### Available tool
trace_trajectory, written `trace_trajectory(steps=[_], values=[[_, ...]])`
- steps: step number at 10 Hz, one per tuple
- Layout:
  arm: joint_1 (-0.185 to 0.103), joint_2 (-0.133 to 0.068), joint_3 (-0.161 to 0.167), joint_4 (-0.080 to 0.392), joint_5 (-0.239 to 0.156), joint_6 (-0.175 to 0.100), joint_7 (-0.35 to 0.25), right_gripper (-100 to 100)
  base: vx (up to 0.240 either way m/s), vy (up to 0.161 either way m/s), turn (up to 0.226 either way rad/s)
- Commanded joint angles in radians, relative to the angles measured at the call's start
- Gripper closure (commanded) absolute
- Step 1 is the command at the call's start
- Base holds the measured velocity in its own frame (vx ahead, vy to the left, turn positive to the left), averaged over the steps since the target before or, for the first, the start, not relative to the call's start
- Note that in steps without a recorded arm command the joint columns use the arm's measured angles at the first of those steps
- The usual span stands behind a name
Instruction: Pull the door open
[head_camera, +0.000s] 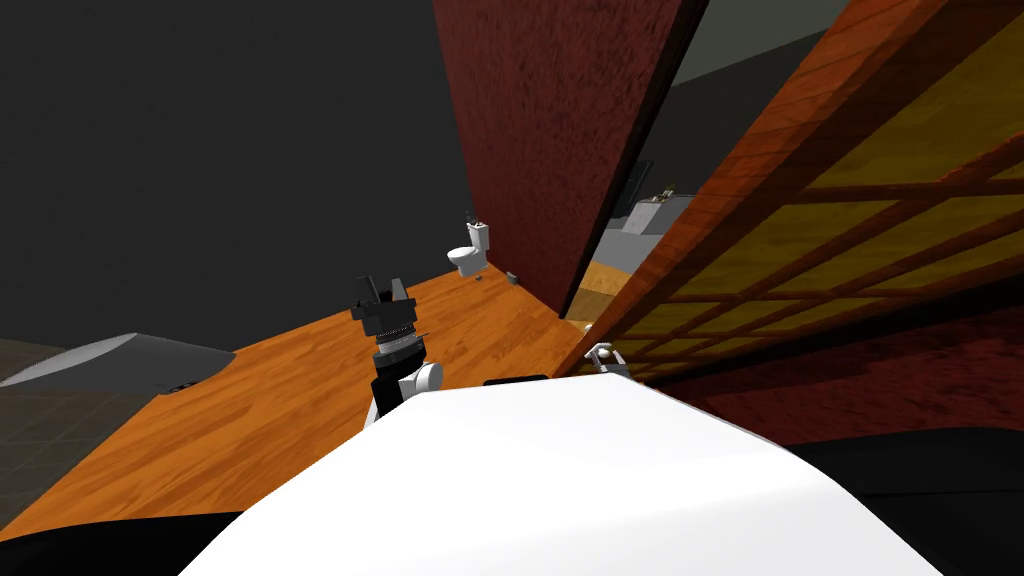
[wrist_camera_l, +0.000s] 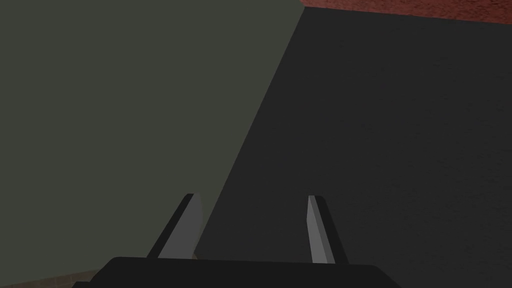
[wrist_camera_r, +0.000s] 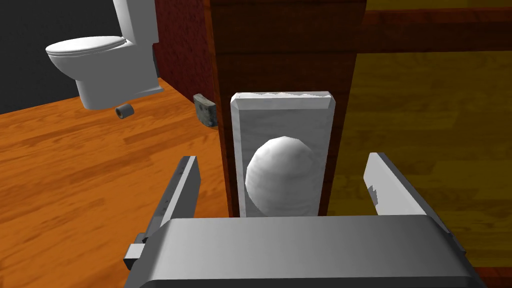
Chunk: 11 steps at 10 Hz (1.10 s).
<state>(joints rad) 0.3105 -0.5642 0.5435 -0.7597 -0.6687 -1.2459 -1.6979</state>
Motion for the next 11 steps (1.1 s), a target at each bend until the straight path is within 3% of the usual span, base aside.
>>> trace_trajectory(steps=[1, 2, 7, 11], values=[[0.0, 0.0, 0.0, 0.0, 0.0, 0.0, 0.0, -100, 0.099, -0.012, 0.006], [0.0, 0.0, 0.0, 0.0, 0.0, 0.0, 0.0, 100, -0.011, 0.005, -0.007], [0.0, 0.0, 0.0, 0.0, 0.0, 0.0, 0.0, 100, -0.018, 0.001, 0.003], [0.003, -0.011, 0.024, 0.019, 0.015, -0.027, -0.019, 100, -0.15, -0.043, 0.106]])
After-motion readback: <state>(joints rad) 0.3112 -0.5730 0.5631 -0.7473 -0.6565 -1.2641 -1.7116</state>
